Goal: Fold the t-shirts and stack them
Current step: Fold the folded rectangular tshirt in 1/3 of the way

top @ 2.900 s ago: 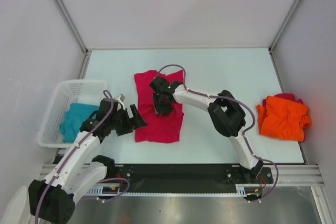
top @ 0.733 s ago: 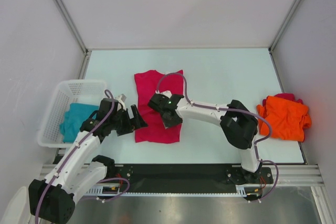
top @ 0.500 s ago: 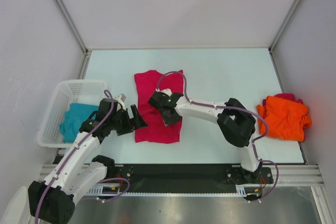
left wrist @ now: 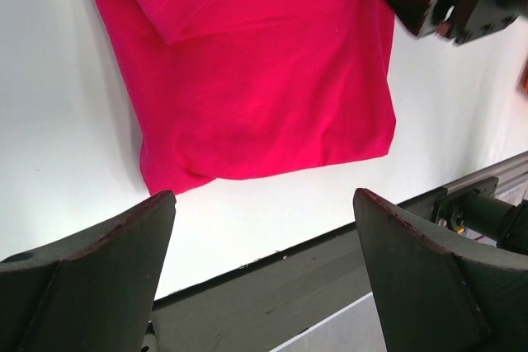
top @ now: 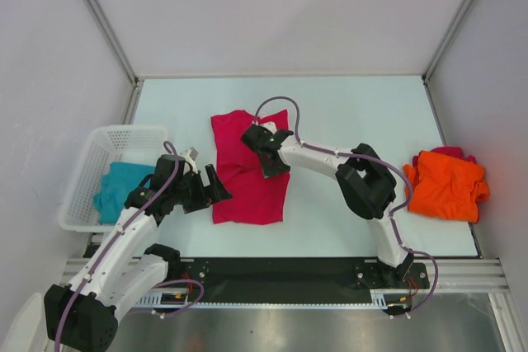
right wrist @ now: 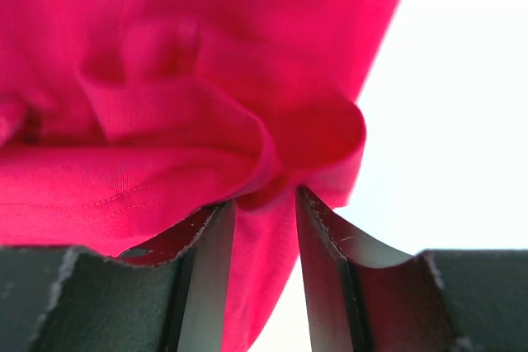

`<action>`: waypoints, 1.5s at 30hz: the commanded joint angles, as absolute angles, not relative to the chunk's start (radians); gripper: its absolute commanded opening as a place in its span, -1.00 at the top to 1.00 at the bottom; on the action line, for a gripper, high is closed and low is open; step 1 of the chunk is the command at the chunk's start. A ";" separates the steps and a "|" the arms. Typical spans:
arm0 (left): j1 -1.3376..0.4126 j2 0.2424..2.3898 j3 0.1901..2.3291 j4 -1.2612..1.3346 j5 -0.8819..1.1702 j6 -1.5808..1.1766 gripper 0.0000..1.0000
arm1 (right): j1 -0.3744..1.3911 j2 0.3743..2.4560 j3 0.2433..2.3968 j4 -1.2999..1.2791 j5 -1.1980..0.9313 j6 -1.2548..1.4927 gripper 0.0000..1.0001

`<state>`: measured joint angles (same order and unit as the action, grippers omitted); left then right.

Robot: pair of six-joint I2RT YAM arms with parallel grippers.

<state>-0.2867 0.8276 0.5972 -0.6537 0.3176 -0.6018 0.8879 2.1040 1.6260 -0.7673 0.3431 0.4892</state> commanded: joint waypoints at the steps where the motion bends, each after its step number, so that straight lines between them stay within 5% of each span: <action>1: -0.282 0.821 0.630 -0.643 0.318 -0.591 -0.89 | 0.853 2.111 1.709 -0.752 0.399 0.450 0.19; 14: -0.282 0.825 0.630 -0.641 0.310 -0.589 -0.89 | 0.804 2.234 1.968 -0.842 0.383 0.385 0.19; 28: -0.282 0.838 0.630 -0.634 0.310 -0.584 -0.89 | 0.995 1.956 1.747 -0.816 0.402 0.505 0.17; 45: -0.281 0.796 0.641 -0.666 0.313 -0.588 -0.89 | 0.973 2.115 1.744 -0.735 0.285 0.512 0.20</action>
